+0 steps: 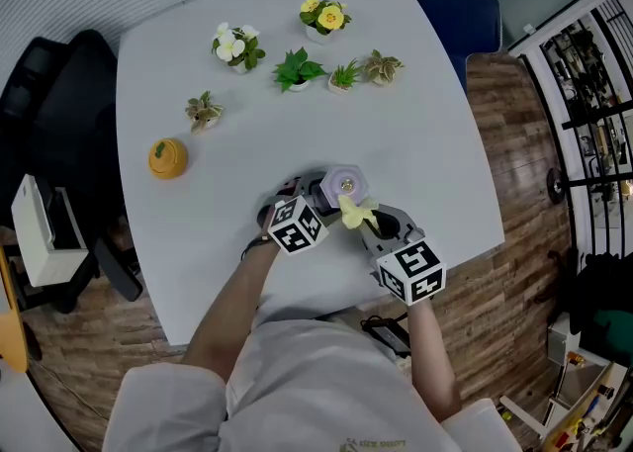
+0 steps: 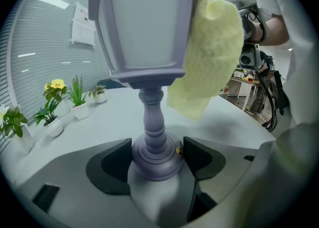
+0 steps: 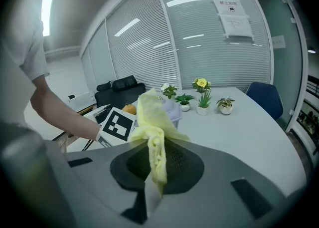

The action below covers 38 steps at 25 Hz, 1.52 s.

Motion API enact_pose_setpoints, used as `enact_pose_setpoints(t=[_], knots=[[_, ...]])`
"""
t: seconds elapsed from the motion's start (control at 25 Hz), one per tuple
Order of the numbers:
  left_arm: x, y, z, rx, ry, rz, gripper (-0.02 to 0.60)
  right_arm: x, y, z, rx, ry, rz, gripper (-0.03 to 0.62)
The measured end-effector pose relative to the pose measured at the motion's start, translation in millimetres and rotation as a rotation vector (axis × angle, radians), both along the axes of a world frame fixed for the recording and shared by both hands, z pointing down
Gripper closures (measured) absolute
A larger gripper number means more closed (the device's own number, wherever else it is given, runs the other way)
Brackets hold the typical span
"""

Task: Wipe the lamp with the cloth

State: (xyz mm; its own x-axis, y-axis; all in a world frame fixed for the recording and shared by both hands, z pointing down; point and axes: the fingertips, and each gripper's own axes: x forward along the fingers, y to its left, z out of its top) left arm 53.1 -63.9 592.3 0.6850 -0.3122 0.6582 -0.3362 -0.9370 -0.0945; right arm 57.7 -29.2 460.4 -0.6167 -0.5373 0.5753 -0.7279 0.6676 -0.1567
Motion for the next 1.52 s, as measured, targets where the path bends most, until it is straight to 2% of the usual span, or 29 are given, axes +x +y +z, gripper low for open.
enact_pose_setpoints(t=[0.52, 0.72, 1.04, 1.52], knots=[[1, -1, 1, 0.001, 0.001, -0.001, 0.276, 6, -15, 14, -0.028, -0.044, 0.067, 0.566], [1, -1, 1, 0.002, 0.000, 0.000, 0.276, 17, -30, 13, -0.025, -0.085, 0.123, 0.566], [2, -1, 0, 0.004, 0.003, -0.006, 0.276, 17, -39, 12, -0.006, -0.103, 0.071, 0.566], [2, -2, 1, 0.004, 0.001, -0.008, 0.276, 21, -60, 17, -0.008, -0.181, 0.091, 0.566]])
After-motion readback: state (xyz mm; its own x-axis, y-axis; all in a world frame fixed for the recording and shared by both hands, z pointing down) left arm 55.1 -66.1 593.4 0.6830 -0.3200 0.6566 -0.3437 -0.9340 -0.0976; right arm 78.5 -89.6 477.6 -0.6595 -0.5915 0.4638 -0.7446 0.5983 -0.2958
